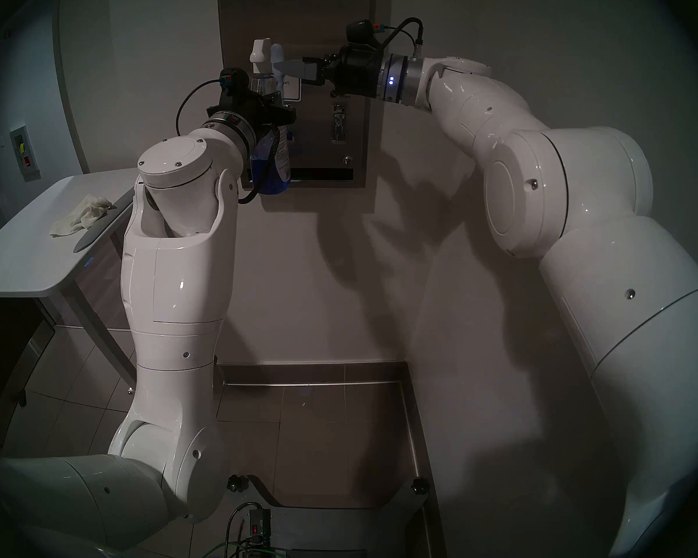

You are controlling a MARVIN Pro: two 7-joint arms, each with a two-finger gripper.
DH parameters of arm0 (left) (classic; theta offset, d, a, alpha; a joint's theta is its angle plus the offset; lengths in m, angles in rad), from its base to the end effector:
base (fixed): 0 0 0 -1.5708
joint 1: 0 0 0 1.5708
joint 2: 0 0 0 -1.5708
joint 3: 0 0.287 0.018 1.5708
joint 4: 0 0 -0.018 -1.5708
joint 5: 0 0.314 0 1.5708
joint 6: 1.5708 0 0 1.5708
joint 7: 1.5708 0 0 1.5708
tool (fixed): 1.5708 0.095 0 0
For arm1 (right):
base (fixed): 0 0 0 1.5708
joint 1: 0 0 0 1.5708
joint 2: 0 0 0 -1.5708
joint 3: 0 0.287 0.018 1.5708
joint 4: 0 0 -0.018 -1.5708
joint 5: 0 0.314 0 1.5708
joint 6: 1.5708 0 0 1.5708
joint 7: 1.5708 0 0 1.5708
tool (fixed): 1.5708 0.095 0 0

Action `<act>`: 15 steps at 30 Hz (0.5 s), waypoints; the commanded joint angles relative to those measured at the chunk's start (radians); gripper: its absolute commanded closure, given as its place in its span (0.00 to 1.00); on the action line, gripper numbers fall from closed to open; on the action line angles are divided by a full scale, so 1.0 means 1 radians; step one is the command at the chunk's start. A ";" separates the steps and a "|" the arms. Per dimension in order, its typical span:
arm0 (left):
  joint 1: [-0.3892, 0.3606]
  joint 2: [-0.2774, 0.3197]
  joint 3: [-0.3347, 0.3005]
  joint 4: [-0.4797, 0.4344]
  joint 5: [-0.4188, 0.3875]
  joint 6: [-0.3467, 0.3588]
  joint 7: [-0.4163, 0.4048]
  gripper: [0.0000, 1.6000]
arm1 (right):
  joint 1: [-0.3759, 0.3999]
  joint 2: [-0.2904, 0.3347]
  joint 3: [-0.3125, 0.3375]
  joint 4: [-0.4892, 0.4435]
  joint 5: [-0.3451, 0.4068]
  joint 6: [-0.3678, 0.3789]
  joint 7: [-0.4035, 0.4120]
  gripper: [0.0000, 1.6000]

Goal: Pick up the cleaner bottle and spray the cleaner onto the surface

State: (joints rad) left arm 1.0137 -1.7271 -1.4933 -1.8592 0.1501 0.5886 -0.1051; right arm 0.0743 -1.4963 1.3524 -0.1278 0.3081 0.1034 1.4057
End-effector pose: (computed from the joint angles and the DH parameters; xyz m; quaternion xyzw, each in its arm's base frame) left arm 0.4753 -0.0716 0.0186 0.6059 -0.0555 0.7924 0.0437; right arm 0.6134 0.0567 0.0935 -0.4994 -0.4455 -0.5924 0.4485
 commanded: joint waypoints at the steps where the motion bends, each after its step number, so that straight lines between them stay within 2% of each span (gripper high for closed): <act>1: -0.066 -0.006 -0.002 -0.051 -0.002 -0.036 0.003 1.00 | 0.040 0.041 0.019 -0.023 0.015 -0.023 0.008 0.00; 5: -0.068 -0.006 -0.003 -0.051 -0.003 -0.041 0.003 1.00 | 0.032 0.038 0.035 -0.024 0.026 -0.049 -0.006 0.00; 15: -0.071 -0.007 -0.004 -0.048 -0.005 -0.064 0.005 1.00 | -0.005 0.000 0.080 -0.038 0.055 -0.169 -0.035 0.00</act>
State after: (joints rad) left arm 1.0113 -1.7283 -1.4944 -1.8601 0.1497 0.5793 -0.1032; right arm 0.0614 -1.4719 1.3979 -0.1316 0.3286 0.0024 1.3863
